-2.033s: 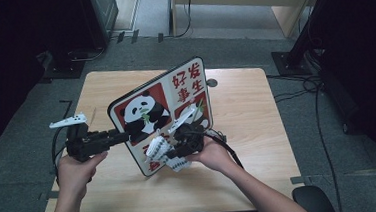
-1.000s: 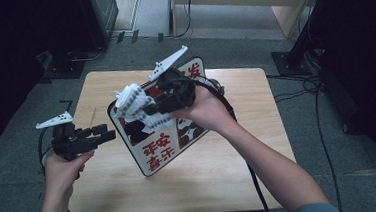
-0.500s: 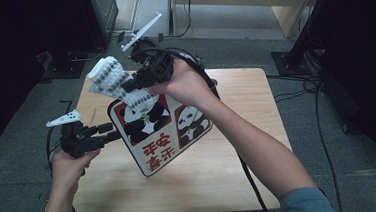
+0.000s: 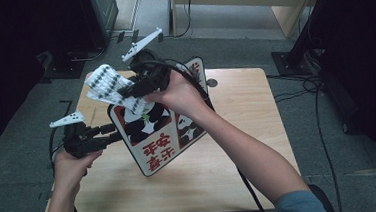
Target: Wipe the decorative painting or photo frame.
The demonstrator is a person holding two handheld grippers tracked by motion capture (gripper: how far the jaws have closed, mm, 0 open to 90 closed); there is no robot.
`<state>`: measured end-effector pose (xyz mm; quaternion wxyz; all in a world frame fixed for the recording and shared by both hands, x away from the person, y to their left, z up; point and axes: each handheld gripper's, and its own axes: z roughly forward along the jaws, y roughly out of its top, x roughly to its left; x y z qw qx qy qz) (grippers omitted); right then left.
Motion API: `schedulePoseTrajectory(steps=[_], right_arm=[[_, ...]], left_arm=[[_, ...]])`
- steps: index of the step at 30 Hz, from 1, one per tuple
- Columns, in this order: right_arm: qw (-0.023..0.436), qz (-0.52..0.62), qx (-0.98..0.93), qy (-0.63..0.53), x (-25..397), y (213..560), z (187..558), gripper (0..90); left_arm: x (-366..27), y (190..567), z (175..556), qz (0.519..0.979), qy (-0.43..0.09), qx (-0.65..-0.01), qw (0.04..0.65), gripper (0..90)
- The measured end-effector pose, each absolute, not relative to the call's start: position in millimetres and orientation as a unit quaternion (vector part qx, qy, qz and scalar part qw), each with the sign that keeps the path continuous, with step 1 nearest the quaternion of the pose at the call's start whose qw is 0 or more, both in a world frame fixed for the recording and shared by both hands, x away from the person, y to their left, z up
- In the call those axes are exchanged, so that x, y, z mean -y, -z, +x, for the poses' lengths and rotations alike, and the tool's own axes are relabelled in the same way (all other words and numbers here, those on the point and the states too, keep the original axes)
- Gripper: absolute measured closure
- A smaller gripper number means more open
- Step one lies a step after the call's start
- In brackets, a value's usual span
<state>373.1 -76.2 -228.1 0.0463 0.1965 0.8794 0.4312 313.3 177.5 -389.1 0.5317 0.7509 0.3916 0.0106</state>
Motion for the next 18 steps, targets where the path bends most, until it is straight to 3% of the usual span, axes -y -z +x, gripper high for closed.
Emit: schedulePoseTrajectory(steps=[5,18], right_arm=[[0.038,0.198,-0.871,-0.449,78.9,230.7,369.3,79.9],[0.027,0.180,-0.886,-0.426,81.2,234.6,352.3,81.3]], left_arm=[[-177.6,389.6,313.4,0.748,-0.010,-0.395,0.534,38.7],[-176.5,391.6,314.8,0.742,-0.007,-0.398,0.540,37.4]])
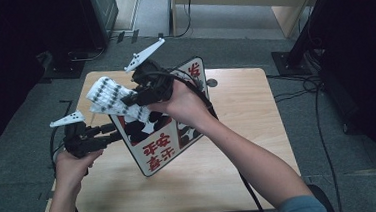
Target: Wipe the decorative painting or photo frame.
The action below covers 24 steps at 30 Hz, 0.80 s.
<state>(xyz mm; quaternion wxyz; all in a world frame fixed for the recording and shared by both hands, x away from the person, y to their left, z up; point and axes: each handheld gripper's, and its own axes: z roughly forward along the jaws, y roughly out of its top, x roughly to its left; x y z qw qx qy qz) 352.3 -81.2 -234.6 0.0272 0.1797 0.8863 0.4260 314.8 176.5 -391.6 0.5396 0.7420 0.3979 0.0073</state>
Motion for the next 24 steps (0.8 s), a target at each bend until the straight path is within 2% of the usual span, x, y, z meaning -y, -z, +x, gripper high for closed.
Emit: schedulePoseTrajectory(steps=[24], right_arm=[[0.015,0.174,-0.898,-0.405,89.3,257.6,346.1,80.5]], left_arm=[[-178.3,393.0,314.0,0.742,-0.005,-0.395,0.542,37.2]])
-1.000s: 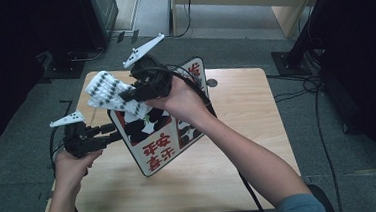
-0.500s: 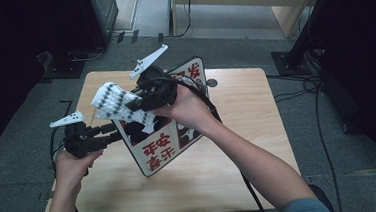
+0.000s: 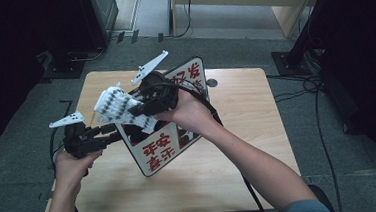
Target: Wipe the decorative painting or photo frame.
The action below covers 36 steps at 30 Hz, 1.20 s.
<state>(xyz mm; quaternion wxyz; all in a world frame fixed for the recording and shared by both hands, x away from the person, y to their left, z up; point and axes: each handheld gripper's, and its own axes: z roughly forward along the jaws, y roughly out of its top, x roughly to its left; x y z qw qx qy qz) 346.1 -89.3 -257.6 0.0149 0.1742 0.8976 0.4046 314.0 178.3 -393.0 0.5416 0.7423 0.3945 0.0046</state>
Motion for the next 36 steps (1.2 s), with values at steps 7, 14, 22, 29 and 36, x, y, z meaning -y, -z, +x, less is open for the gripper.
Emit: schedulePoseTrajectory(steps=[7,14,22,29,36], right_arm=[[0.011,0.175,-0.900,-0.399,90.3,263.4,345.5,80.6],[0.006,0.176,-0.904,-0.391,90.4,271.7,343.9,80.6],[0.002,0.177,-0.907,-0.383,91.0,279.2,342.5,80.6],[0.000,0.175,-0.909,-0.378,91.7,286.1,342.2,80.4],[-0.009,0.179,-0.907,-0.381,93.4,293.9,342.4,80.5]], left_arm=[[-178.6,392.8,313.6,0.742,-0.005,-0.394,0.543,37.3],[-178.7,392.9,313.5,0.741,-0.005,-0.394,0.544,37.3],[-178.8,393.2,313.3,0.740,-0.004,-0.394,0.545,37.4],[-179.2,393.5,313.1,0.740,-0.002,-0.394,0.544,37.4],[-179.2,393.7,313.2,0.741,-0.001,-0.394,0.544,37.5]])
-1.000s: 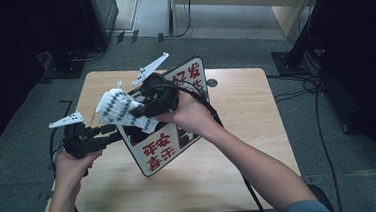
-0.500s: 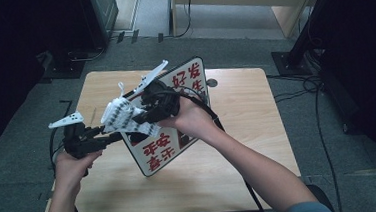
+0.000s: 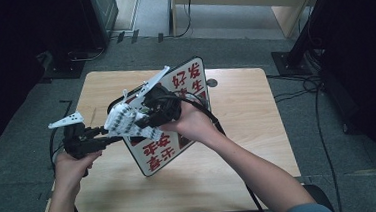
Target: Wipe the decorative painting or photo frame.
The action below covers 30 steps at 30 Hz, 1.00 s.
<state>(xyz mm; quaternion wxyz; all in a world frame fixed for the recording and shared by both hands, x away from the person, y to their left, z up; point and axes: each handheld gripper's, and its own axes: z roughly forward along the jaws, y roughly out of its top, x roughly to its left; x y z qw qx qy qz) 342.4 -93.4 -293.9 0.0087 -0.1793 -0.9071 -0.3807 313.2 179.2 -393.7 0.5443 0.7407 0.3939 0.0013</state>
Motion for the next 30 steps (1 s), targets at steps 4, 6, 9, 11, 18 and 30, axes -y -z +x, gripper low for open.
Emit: schedulePoseTrajectory(steps=[4,6,9,11,18,30], right_arm=[[0.010,-0.180,0.909,0.377,93.8,298.3,341.8,80.3],[0.011,-0.180,0.909,0.376,94.3,300.6,341.7,80.2],[0.015,-0.182,0.910,0.373,94.8,304.7,341.5,80.3],[0.018,-0.183,0.910,0.372,95.2,307.0,341.2,80.3],[0.021,-0.182,0.911,0.368,95.7,315.0,340.1,80.2],[0.028,-0.188,0.911,0.367,94.8,327.1,337.2,80.1]], left_arm=[[-178.9,393.9,313.1,0.741,-0.001,-0.394,0.544,37.7],[-178.8,394.1,313.1,0.741,-0.002,-0.395,0.543,37.7],[-178.8,394.1,313.1,0.742,-0.001,-0.395,0.543,37.7],[-178.9,394.4,313.2,0.742,-0.001,-0.394,0.542,37.8],[-178.6,395.1,313.0,0.740,0.002,-0.397,0.543,38.0],[-178.6,395.2,312.6,0.741,0.001,-0.396,0.542,38.1]])
